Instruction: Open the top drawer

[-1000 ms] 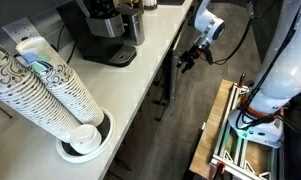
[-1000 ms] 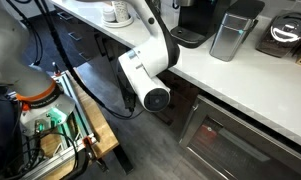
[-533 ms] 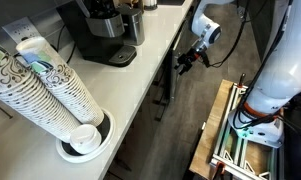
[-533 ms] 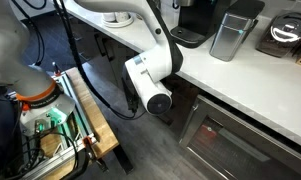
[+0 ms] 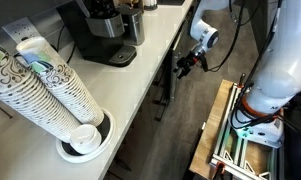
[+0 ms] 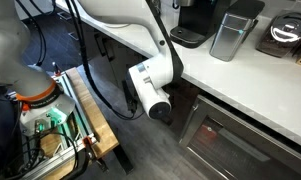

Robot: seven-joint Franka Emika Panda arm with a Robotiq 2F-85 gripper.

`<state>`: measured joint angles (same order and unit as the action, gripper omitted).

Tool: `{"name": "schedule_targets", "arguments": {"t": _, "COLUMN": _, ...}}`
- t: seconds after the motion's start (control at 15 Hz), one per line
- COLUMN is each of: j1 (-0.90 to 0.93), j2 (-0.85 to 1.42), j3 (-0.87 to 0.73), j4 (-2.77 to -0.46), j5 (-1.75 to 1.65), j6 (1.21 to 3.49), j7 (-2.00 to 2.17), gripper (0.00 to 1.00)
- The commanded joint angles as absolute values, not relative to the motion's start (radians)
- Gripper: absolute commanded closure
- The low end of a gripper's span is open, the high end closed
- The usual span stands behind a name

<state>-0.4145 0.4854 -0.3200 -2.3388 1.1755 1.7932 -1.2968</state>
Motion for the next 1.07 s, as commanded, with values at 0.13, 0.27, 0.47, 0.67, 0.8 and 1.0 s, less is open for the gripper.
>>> {"name": "schedule_targets", "arguments": {"t": 0.13, "j1": -0.491, "j2": 0.652, "j3": -0.285, "j4": -2.235, "j5": 1.334, "j6": 1.648, "j7": -1.425, "gripper": 0.0}}
{"name": "schedule_targets", "arguments": {"t": 0.27, "j1": -0.497, "j2": 0.696, "j3": -0.285, "j4": -2.205, "j5": 1.374, "j6": 1.603, "j7": -1.469, "gripper": 0.0}}
{"name": "schedule_targets", "arguments": {"t": 0.47, "j1": -0.501, "j2": 0.756, "j3": -0.286, "j4": -2.163, "j5": 1.443, "j6": 1.556, "j7": -1.528, "gripper": 0.0}}
{"name": "schedule_targets", "arguments": {"t": 0.67, "j1": -0.499, "j2": 0.811, "j3": -0.286, "j4": -2.129, "j5": 1.517, "j6": 1.526, "j7": -1.568, "gripper": 0.0}}
{"name": "schedule_targets", "arguments": {"t": 0.8, "j1": -0.495, "j2": 0.842, "j3": -0.29, "j4": -2.105, "j5": 1.548, "j6": 1.501, "j7": -1.581, "gripper": 0.0}}
{"name": "schedule_targets", "arguments": {"t": 1.0, "j1": -0.498, "j2": 0.884, "j3": -0.293, "j4": -2.073, "j5": 1.602, "j6": 1.459, "j7": -1.594, "gripper": 0.0}}
